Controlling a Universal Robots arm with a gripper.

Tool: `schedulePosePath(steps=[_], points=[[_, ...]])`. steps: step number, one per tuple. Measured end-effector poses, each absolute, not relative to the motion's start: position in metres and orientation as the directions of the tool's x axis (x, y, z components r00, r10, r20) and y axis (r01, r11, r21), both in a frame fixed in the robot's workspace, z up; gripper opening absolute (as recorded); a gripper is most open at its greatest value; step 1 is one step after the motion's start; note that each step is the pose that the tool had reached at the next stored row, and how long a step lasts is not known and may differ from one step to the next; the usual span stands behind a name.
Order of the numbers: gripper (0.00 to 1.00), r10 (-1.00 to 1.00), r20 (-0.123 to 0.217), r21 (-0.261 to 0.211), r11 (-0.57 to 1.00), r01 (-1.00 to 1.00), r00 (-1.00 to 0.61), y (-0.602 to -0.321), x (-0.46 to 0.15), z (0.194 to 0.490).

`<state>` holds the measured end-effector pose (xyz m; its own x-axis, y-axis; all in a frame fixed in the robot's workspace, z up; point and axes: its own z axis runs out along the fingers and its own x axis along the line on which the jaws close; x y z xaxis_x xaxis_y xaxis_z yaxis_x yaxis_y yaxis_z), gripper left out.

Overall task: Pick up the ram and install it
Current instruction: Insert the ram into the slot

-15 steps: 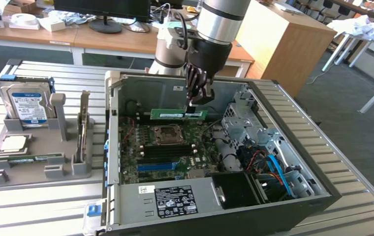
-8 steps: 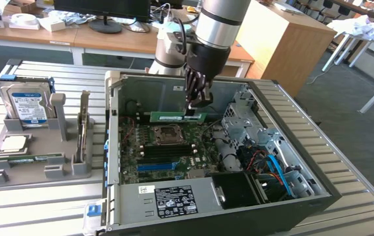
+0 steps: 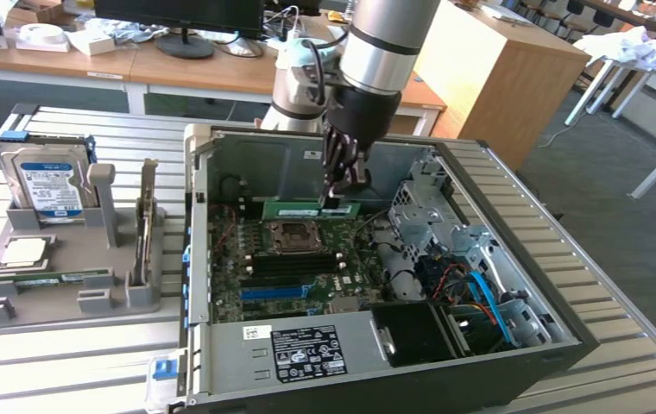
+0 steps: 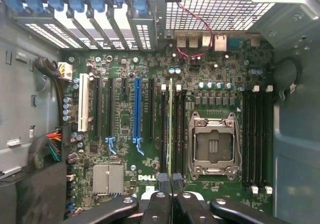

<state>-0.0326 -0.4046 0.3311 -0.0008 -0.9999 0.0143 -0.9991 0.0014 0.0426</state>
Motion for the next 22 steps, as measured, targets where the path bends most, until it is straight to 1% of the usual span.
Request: schedulePosePath(steps=[22], points=[[0.11, -1.000, 0.014, 0.037, 0.002, -0.999, -0.001, -0.405, -0.033, 0.302]])
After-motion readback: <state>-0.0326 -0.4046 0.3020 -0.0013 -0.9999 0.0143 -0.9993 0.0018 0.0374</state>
